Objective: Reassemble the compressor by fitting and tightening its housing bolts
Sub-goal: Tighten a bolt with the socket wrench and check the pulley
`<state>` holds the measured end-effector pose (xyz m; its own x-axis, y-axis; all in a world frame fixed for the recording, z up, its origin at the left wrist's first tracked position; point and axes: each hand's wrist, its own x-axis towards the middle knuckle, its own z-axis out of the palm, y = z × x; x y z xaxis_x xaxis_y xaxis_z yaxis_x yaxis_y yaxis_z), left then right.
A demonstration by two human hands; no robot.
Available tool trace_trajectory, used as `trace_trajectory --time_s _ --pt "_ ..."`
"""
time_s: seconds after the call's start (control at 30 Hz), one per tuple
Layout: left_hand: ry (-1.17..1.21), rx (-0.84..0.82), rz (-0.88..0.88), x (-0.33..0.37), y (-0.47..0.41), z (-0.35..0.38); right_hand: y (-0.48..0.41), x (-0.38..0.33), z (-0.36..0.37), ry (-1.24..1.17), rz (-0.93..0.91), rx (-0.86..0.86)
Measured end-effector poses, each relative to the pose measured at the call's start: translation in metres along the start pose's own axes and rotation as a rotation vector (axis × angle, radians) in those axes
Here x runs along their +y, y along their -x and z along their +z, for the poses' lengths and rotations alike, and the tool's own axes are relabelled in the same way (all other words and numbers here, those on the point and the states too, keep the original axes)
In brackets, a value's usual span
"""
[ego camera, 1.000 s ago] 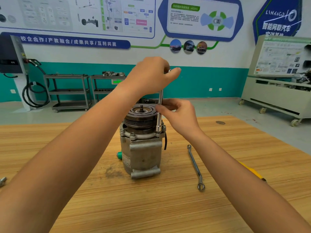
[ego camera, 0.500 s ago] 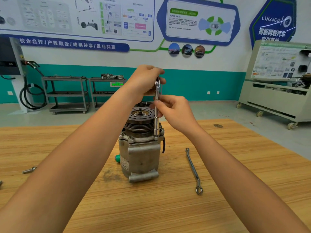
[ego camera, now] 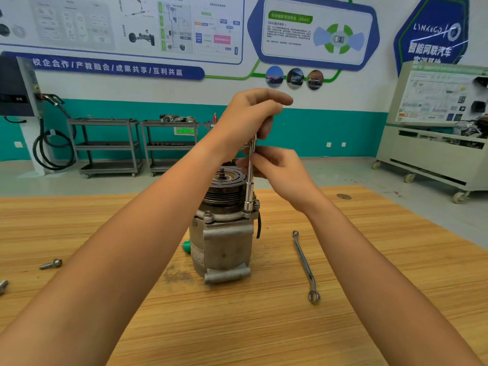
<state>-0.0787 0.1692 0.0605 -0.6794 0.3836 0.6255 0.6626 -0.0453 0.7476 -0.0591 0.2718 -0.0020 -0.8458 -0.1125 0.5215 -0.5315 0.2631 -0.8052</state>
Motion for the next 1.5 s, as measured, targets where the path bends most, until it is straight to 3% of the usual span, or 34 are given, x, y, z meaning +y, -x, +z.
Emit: trace_trajectory --time_s 0.17,0.23,0.3,0.4,0.5,0.57,0.63,0.7,0.77,0.83,0.9,1.03,1.13,1.2,1.27,1.33,1.37,1.43,1.5 --pt "-0.349 0.236 -0.033 -0.011 0.005 -0.011 0.005 0.008 0.006 0.162 -0.124 0.266" --pt "-0.272 0.28 -0.088 -0.012 0.006 -0.008 0.004 0.006 0.014 0.26 -0.165 0.302" --pt "-0.169 0.268 -0.147 -0.01 0.004 -0.001 0.001 0.001 0.022 0.354 -0.165 0.294" --pt "-0.229 0.239 -0.182 -0.011 -0.001 0.006 0.0 -0.004 0.024 0.461 -0.118 0.207" --pt "-0.331 0.149 -0.158 -0.011 -0.002 0.003 0.003 -0.006 0.014 0.222 -0.022 -0.019" --pt "-0.48 0.081 -0.063 -0.007 0.0 0.001 0.002 -0.004 0.007 0.126 -0.007 -0.074" --pt "-0.755 0.038 0.044 -0.004 0.002 0.001 0.003 -0.002 0.004 0.144 -0.051 -0.005" --pt "-1.093 0.103 0.122 0.0 0.005 0.002 0.005 0.003 0.006 0.194 -0.075 0.138" --pt "-1.231 0.205 0.178 0.004 0.01 0.003 0.007 0.006 0.009 0.22 -0.081 0.275" --pt "-1.172 0.251 0.205 0.006 0.014 0.004 0.008 0.009 0.01 0.247 -0.106 0.346" --pt "-0.949 0.25 0.148 0.005 0.018 0.001 0.009 0.007 0.009 0.264 -0.104 0.316" --pt "-0.169 0.255 -0.204 -0.004 0.021 -0.011 0.009 0.005 0.006 0.141 -0.012 0.077" --pt "0.088 0.235 -0.372 -0.008 0.017 -0.015 0.007 0.006 0.007 0.107 0.016 0.084" --pt "-0.107 0.241 -0.34 -0.007 0.012 -0.013 0.006 0.006 0.008 0.035 0.021 0.138" --pt "-0.563 0.218 -0.221 -0.006 0.01 -0.009 0.008 0.006 0.012 0.022 -0.008 0.216" --pt "-1.042 0.159 -0.125 -0.006 0.01 -0.004 0.011 0.006 0.018 0.155 -0.113 0.319" --pt "-1.168 0.144 -0.082 -0.006 0.009 -0.002 0.011 0.005 0.021 0.232 -0.16 0.362" --pt "-1.211 0.108 -0.023 -0.005 0.005 -0.001 0.012 0.003 0.023 0.308 -0.194 0.396" --pt "-1.001 0.011 0.004 -0.002 0.001 -0.007 0.009 0.001 0.018 0.304 -0.146 0.295"
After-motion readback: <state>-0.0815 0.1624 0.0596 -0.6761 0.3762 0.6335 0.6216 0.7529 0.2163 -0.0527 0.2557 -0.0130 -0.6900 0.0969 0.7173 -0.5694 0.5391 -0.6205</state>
